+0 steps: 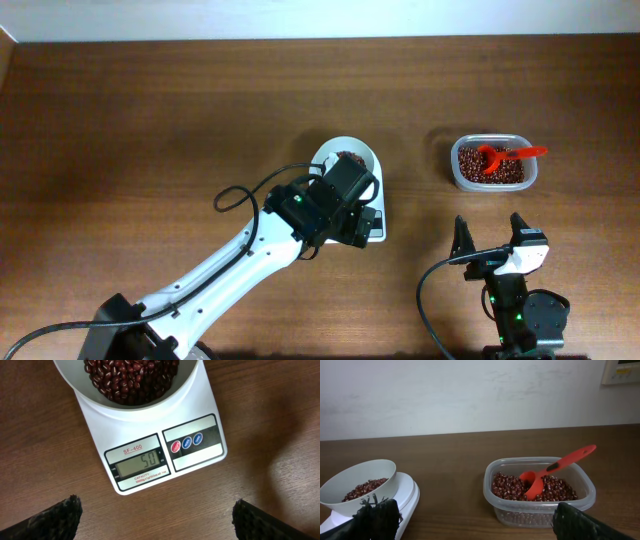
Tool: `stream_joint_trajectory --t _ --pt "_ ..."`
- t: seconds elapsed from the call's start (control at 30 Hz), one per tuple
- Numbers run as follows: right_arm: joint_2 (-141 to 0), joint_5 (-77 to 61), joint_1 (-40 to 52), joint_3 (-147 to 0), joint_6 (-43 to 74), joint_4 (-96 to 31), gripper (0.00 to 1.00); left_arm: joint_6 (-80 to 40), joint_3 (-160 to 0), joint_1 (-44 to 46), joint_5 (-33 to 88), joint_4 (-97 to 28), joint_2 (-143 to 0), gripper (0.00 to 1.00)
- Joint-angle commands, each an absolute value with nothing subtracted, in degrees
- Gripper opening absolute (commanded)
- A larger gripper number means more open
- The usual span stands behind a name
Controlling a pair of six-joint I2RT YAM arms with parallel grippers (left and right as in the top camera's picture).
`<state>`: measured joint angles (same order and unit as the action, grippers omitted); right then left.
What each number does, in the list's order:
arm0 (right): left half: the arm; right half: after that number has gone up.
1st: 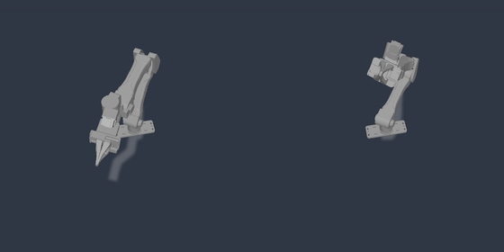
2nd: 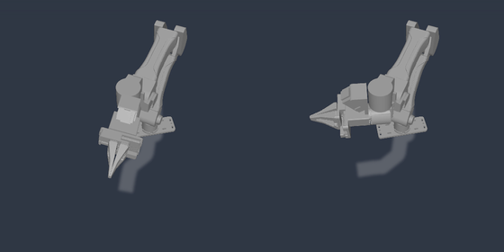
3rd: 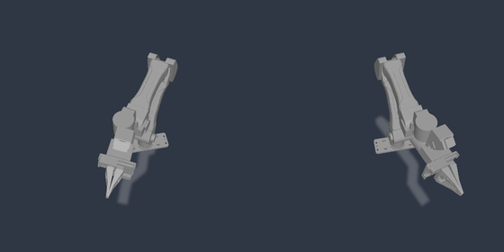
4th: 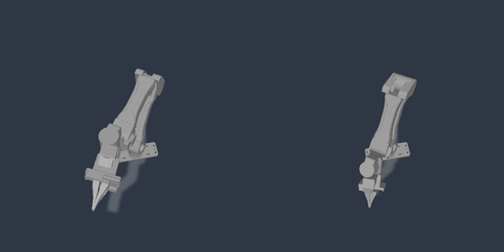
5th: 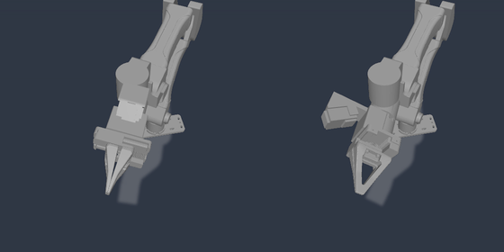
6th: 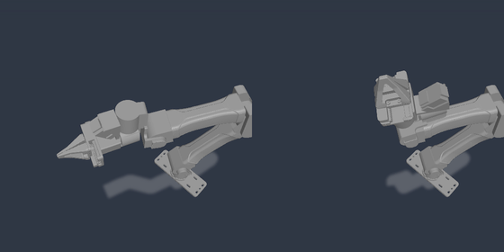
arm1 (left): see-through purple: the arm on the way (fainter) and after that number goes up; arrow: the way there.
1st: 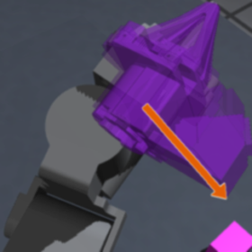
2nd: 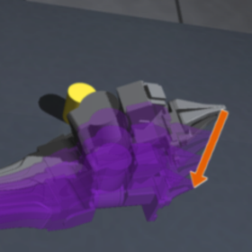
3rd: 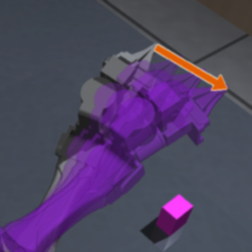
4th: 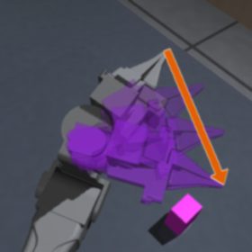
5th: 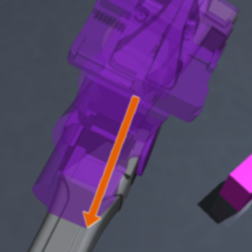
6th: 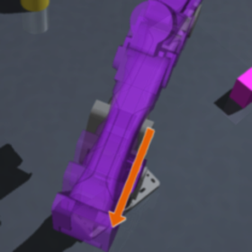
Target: Scoop item into bowl and weigh 50g on scale
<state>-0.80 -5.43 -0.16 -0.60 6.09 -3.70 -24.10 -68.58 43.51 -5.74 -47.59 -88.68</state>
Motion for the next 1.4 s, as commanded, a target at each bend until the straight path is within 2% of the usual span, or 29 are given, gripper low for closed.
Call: stream_joint_trajectory --t 0.0,1.37 --pt "-0.36 -5.37 0.36 -0.32 6.70 -4.08 0.99 -24.40 -68.97 43.72 -5.32 -47.66 -88.40 0.99" --pt "-1.08 -0.80 0.36 -0.32 6.04 -4.56 0.99 -24.40 -68.97 43.72 -5.32 -47.66 -88.40 0.99"
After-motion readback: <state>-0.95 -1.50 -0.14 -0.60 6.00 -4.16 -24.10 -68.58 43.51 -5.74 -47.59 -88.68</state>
